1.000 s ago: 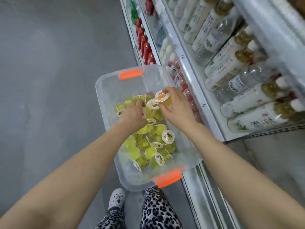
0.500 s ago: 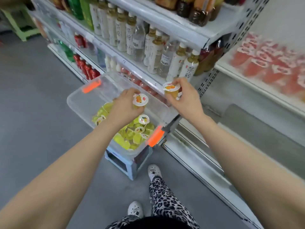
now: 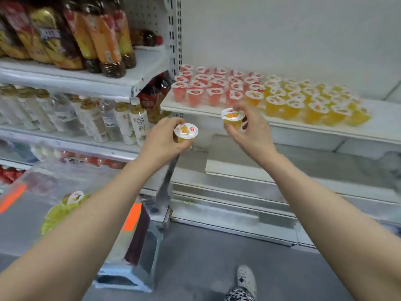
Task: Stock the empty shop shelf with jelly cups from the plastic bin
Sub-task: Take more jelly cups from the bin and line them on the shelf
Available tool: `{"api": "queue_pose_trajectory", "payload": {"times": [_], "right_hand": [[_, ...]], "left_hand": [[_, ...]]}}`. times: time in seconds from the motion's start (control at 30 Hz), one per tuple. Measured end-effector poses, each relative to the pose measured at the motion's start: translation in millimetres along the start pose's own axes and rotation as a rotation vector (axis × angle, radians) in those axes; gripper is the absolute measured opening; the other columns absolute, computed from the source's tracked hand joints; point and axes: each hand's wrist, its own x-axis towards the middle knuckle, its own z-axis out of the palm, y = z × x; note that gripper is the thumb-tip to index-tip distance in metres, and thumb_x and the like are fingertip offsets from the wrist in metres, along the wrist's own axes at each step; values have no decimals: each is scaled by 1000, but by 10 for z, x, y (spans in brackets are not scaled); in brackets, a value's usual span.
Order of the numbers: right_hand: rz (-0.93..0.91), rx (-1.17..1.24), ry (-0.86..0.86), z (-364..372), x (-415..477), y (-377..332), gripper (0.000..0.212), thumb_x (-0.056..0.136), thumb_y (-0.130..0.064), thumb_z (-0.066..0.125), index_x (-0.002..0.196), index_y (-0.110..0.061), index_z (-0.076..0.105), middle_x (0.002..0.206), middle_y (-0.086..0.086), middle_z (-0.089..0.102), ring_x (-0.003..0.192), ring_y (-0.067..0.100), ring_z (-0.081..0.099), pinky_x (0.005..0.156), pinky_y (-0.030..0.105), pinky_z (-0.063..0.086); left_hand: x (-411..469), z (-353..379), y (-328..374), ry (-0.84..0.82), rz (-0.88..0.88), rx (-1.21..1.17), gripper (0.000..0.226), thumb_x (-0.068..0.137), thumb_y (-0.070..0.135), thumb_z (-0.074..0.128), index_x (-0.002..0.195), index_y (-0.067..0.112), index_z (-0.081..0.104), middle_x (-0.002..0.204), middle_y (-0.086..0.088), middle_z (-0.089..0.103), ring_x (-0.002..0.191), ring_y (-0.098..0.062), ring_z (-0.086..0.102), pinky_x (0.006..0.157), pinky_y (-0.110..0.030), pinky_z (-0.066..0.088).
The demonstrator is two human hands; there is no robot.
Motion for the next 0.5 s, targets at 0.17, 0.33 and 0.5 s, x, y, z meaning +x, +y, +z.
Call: {"api": "queue_pose_trajectory", "payload": {"times": [0.17,0.33,0.5], "right_hand": [[66,-92,127,-765,215,568,44,79,-35,70,119,-20,59,116,-4,64,102,16,59,83,39,51],[105,-171,188,-1475,419,1206,42,80,-39,71,116,-23,58,114,-10,62,95,14,56,79,27,42],[137,-191,194,-2083,676,1914,39,79,-40,72,112,-24,57,110,-11,62,92,14,58,83,31,45]], "left_hand": [[520,399,812,-16,134,-52,57,77,42,75,127,18,57,119,0,62,105,-19,58,87,-30,44],[987,900,1597,-41,180,-122,55,75,44,76,122,21,60,114,7,63,97,-14,60,85,-31,47],[1472,1430,2356,-46,200,-116,57,74,49,75,122,22,61,114,5,64,104,-13,59,90,-33,48]]}}
